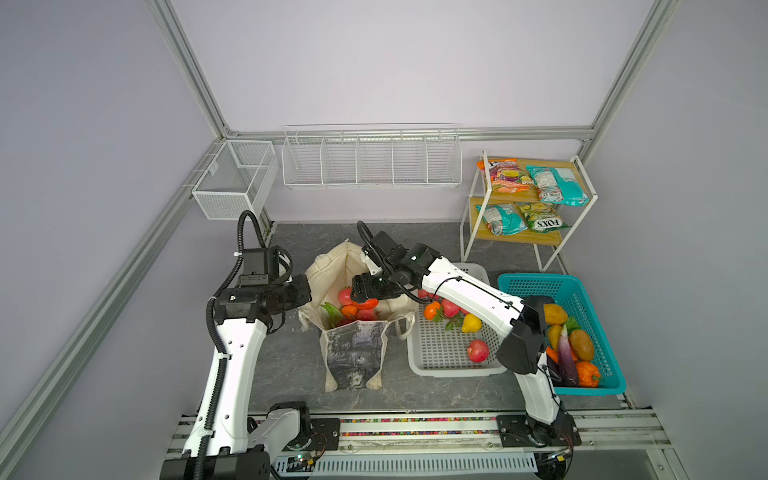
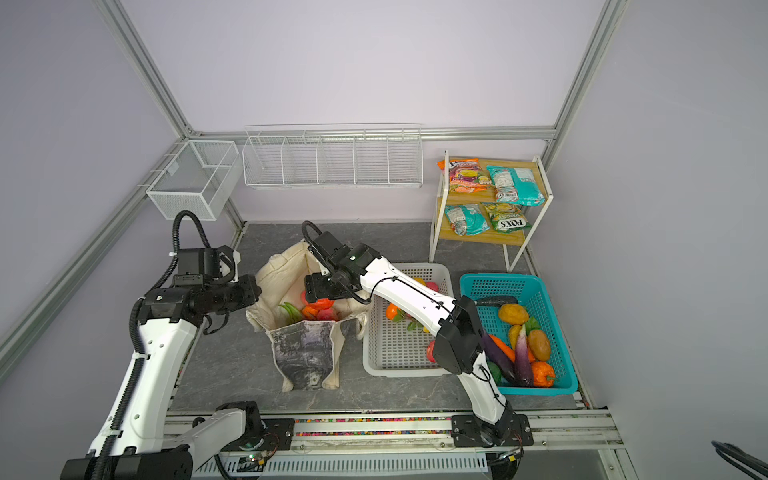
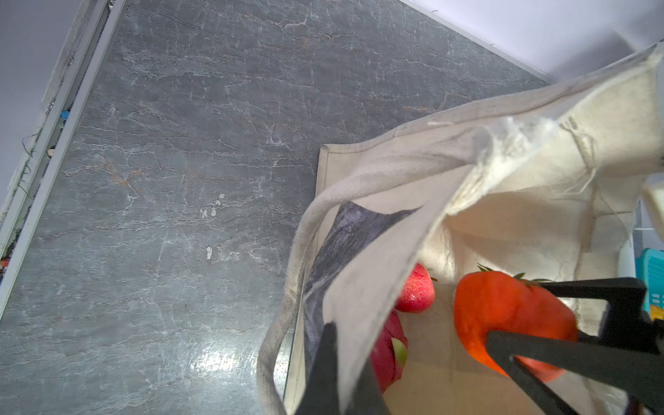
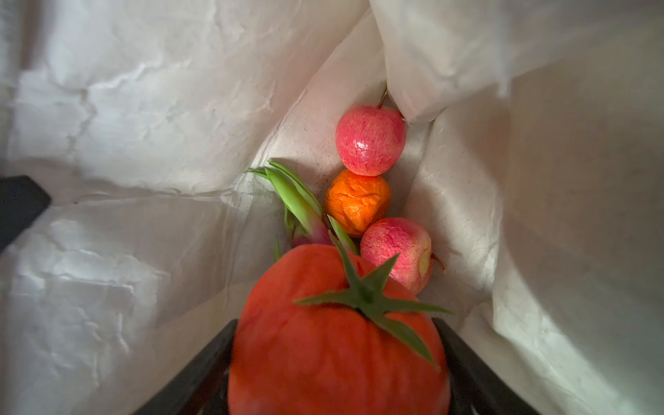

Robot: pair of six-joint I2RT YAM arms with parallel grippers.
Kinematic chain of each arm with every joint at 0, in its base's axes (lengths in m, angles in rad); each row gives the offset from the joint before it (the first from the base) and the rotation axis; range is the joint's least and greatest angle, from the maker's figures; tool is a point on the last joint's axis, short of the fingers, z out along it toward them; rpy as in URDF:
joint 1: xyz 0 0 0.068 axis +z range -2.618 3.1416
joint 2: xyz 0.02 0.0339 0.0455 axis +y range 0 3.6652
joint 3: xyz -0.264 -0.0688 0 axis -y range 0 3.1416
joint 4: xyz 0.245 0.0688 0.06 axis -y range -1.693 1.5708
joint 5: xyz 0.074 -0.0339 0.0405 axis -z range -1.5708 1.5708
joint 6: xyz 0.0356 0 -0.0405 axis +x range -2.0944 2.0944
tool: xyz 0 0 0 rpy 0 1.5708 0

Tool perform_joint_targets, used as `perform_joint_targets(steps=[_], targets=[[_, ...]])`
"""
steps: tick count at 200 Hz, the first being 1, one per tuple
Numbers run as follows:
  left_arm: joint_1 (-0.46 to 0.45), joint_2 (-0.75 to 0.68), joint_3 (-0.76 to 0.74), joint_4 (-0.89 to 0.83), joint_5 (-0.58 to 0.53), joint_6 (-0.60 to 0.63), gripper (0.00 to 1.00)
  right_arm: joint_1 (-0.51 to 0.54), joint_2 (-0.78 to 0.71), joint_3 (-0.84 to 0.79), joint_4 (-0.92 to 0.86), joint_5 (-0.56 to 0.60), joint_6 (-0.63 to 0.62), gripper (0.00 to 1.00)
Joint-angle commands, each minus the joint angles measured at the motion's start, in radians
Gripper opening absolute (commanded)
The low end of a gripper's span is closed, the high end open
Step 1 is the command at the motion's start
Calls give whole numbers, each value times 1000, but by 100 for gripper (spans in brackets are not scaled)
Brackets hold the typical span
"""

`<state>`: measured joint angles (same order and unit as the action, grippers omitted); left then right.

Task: Place the food into the grocery bag and tie it
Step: 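Lower the red tomato into the tote and open the right gripper, then move the right gripper back over the teal vegetable basket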

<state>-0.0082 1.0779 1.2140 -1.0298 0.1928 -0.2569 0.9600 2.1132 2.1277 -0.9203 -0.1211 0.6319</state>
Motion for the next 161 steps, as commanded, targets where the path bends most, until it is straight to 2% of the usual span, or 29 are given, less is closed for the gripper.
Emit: perform_joint_targets(steps=[1,47,67,161], targets=[[5,-21,30,-4,16,-5,0,14,13,26,22,9,-26,84],[5,-25,30,-5,14,-5,0,36,34,77,-13,62,-82,100],[5,-24,29,-4,14,-5,0,45,48,134,-75,95,-115,88],[4,-32,29,-7,8,-5,0,57,-39,285,-173,225,-177,88]])
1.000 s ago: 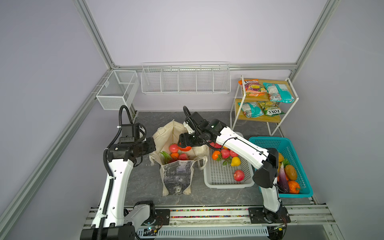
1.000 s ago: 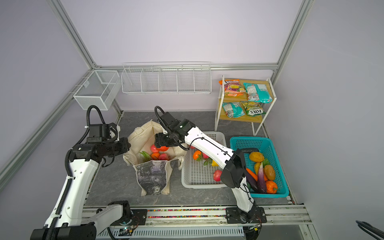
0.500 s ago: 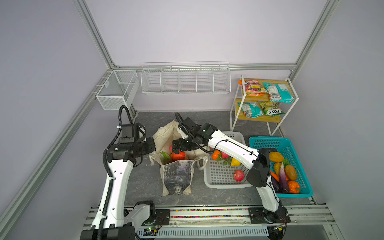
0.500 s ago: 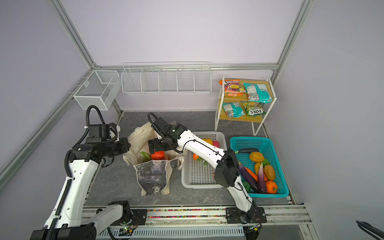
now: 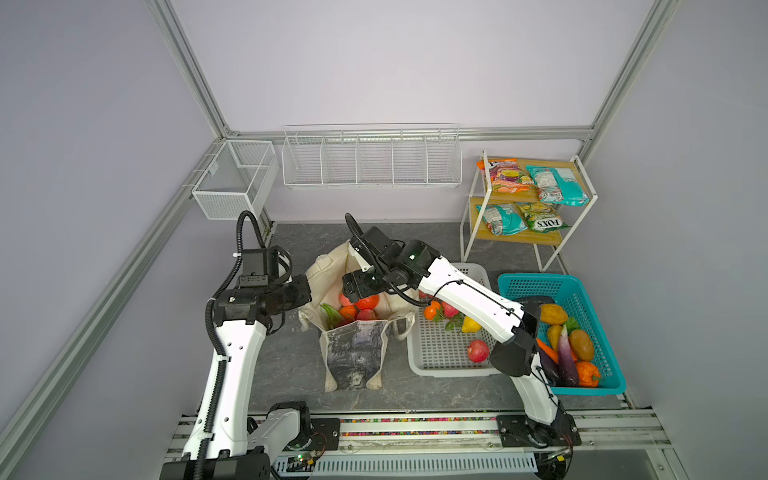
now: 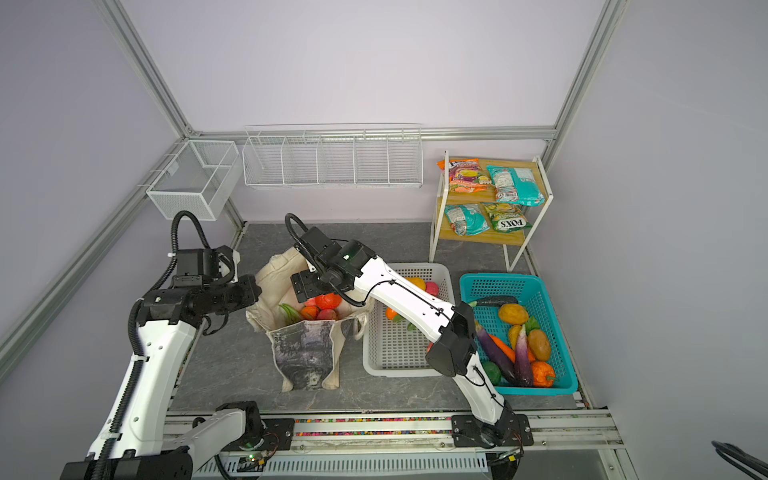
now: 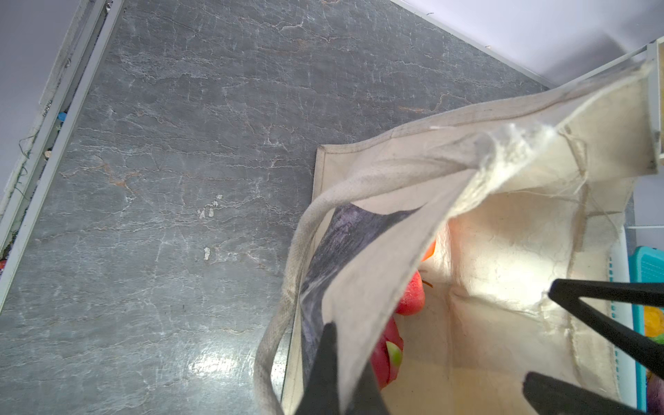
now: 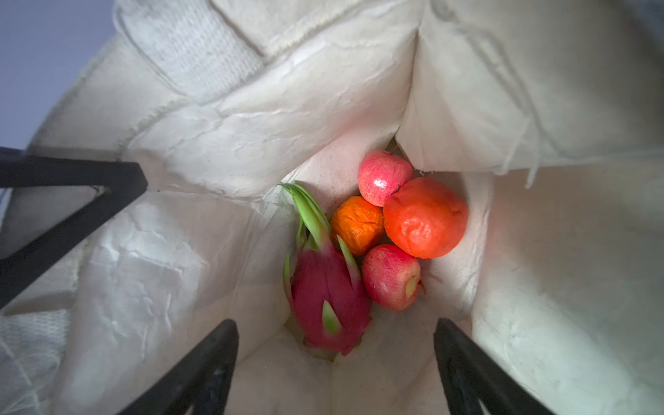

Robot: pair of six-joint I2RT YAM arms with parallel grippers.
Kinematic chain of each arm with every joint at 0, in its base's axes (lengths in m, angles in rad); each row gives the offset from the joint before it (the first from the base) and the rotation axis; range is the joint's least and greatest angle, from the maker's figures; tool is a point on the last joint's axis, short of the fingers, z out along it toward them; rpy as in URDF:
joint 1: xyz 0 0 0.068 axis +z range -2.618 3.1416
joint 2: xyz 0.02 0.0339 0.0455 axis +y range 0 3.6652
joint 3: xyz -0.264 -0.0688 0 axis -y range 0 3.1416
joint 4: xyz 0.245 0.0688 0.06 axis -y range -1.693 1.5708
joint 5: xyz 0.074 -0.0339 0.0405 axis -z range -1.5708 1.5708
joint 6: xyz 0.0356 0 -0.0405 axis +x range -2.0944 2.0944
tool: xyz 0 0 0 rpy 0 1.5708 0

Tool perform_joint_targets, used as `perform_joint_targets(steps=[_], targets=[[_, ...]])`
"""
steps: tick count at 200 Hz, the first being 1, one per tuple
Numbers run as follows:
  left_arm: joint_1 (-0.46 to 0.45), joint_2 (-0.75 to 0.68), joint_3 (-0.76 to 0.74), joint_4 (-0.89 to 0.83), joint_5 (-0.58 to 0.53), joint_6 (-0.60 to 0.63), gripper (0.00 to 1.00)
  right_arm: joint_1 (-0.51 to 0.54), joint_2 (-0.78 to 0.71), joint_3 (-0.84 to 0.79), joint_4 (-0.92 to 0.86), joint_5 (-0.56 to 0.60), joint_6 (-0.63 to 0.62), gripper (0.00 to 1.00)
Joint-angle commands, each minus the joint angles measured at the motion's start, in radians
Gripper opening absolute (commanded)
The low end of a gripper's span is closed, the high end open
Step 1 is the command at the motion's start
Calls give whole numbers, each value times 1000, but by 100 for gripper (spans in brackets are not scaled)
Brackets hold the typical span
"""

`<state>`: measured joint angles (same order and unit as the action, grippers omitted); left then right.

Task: Place the food into the grocery bag and tie it
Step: 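Move the right gripper back over the teal vegetable basket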

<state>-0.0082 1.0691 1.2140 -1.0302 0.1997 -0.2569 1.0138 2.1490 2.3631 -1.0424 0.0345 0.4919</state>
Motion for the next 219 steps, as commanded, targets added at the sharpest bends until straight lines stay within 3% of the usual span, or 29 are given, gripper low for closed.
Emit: perform_joint_targets(steps=[1,75,106,219], targets=[[5,-22,29,-7,1,-5,0,3,-77,51,-51,72,-37,88],[5,-24,29,-7,-8,-7,0,-13,-273,50,-166,327,-116,90],[5,-21,28,-5,-8,-6,0,-47,-401,-90,-171,456,-173,92],[5,-10,35,-8,-19,2,0,-454,-872,-655,-268,448,-55,94]])
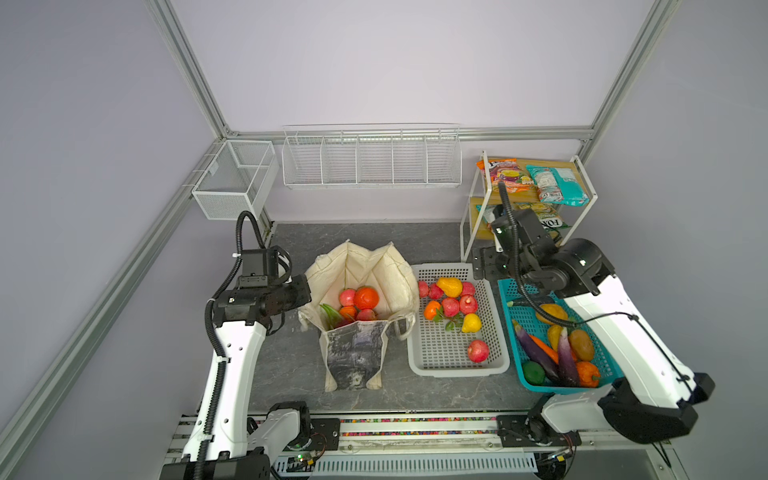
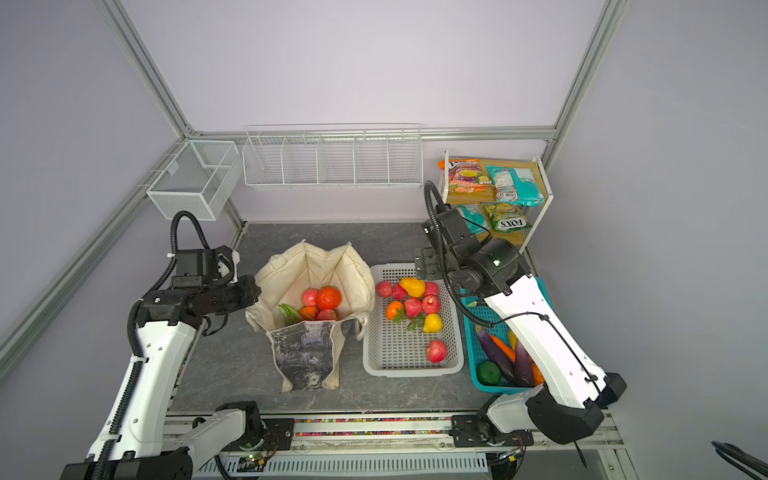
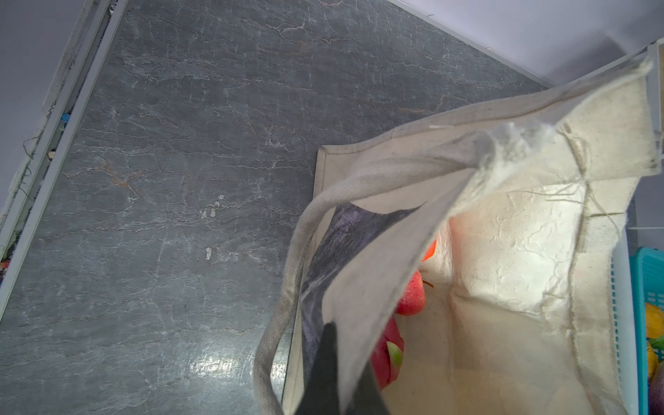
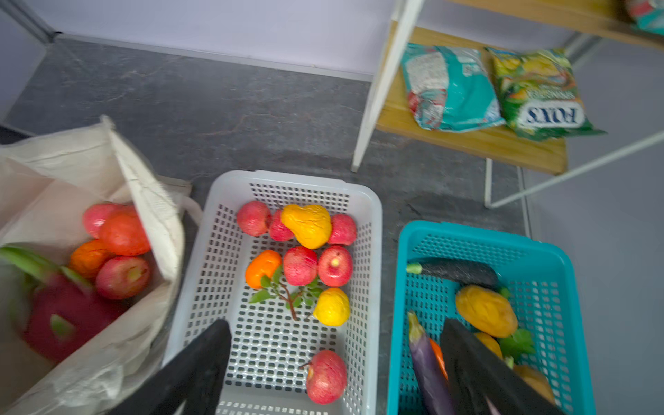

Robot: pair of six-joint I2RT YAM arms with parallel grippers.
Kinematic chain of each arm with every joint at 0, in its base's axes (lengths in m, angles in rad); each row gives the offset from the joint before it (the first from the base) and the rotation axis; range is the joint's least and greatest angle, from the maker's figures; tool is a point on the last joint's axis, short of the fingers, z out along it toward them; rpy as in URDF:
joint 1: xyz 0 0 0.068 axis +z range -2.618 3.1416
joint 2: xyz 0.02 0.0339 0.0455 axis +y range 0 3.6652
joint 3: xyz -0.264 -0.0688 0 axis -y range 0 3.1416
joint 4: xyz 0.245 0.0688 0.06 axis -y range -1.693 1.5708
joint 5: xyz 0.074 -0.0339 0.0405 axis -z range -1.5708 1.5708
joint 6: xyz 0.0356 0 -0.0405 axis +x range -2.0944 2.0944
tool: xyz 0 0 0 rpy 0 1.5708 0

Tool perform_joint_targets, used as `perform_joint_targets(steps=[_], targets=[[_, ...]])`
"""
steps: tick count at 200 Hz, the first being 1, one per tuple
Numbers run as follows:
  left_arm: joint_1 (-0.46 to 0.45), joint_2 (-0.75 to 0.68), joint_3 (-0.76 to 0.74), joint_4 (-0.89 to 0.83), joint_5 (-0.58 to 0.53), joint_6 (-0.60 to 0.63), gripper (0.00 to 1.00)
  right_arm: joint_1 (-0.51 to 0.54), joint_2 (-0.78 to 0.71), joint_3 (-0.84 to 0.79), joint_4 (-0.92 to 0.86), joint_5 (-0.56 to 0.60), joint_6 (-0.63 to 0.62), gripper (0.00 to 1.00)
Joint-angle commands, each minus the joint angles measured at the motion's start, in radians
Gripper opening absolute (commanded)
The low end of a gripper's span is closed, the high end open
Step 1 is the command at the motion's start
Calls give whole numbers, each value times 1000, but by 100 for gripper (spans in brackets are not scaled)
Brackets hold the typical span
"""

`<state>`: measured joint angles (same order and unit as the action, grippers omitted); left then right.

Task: Place the food into the grocery bag and tie it
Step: 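Move the right gripper back over the teal vegetable basket, then lower the right gripper onto the purple eggplant and grasp its tip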

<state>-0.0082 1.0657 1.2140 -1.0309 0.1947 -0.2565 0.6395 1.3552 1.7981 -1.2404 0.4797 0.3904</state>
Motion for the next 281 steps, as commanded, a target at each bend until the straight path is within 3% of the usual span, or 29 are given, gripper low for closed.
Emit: perform_joint_targets(steps=[1,73,139,187,237,281], targets=[[5,-6,35,-8,-15,2,0,-84,-82,-95,-72,3,46,94],[5,2,16,4,-12,2,0,-320,-212,-315,-228,-13,81,95],[5,5,2,15,-8,2,0,-496,-152,-464,-328,41,45,95],[5,5,-3,17,-9,-3,0,-565,-102,-554,-240,31,54,98],[5,14,-2,7,-18,0,0,-652,-10,-651,-113,-59,59,100],[5,16,-2,9,-17,2,0,-711,83,-644,-52,-70,48,100]])
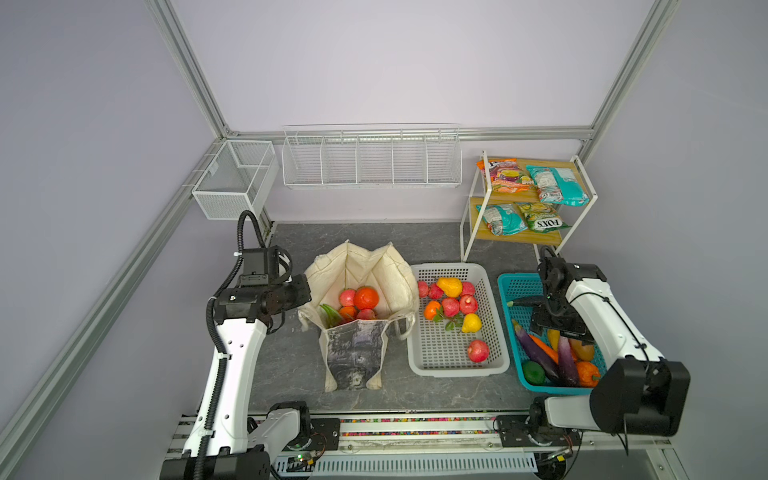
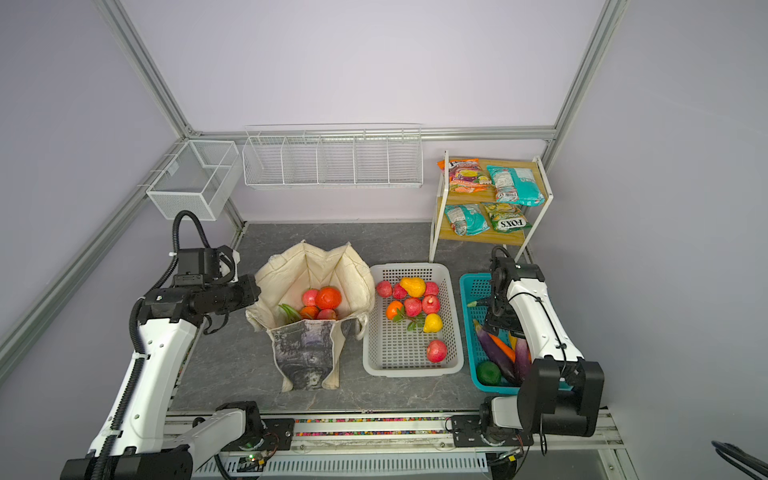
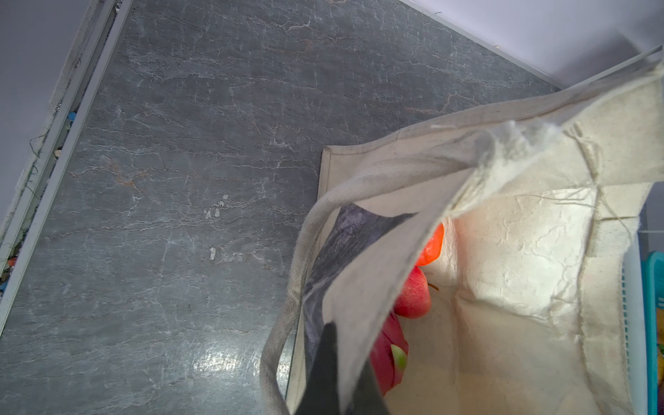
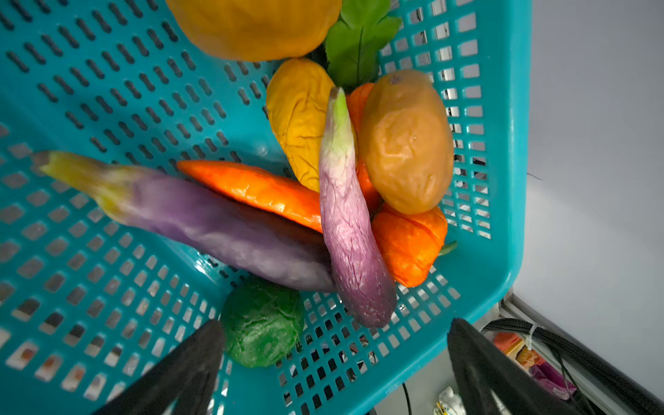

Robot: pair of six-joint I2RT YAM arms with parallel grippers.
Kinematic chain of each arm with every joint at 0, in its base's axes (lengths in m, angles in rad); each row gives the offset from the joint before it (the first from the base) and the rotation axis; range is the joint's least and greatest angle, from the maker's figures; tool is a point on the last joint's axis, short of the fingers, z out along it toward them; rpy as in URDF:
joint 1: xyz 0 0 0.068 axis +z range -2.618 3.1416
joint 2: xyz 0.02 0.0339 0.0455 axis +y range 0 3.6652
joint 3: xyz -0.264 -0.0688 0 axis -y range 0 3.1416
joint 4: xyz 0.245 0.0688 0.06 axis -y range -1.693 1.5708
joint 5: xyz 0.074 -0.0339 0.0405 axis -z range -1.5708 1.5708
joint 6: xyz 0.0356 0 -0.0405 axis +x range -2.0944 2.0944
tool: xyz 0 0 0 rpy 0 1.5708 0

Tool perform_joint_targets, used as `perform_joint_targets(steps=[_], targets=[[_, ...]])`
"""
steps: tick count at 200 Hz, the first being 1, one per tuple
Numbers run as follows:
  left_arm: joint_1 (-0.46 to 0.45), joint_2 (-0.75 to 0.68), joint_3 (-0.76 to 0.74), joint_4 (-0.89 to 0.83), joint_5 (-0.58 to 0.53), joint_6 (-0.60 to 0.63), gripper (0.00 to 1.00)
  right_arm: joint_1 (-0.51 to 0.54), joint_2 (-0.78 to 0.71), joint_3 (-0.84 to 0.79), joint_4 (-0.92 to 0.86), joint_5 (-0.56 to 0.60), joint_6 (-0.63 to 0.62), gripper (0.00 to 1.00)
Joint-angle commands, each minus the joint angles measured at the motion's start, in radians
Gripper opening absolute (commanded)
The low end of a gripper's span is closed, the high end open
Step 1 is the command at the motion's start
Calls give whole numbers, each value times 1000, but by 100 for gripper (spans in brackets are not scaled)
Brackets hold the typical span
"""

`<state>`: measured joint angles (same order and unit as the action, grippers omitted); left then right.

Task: Place the food into the grocery bag and tie it
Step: 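Lower the right gripper onto the purple eggplant and grasp its tip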

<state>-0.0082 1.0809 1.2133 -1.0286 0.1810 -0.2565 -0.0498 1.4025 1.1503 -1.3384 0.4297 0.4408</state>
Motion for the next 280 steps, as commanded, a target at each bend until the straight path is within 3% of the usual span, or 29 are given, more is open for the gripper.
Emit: perform_joint_targets(steps=[1,102,184,248,280], targets=[[5,2,-2,7,-3,2,0,-23,38,3,47,-21,-3,100],[5,7,5,8,9,-1,0,-131,100,-110,163,-152,2,93],[5,20,8,13,9,0,0,-172,165,-161,225,-183,9,96],[4,24,11,15,8,0,0,-170,126,-162,230,-217,6,70],[4,24,9,17,8,0,0,-170,102,-140,215,-221,2,50]])
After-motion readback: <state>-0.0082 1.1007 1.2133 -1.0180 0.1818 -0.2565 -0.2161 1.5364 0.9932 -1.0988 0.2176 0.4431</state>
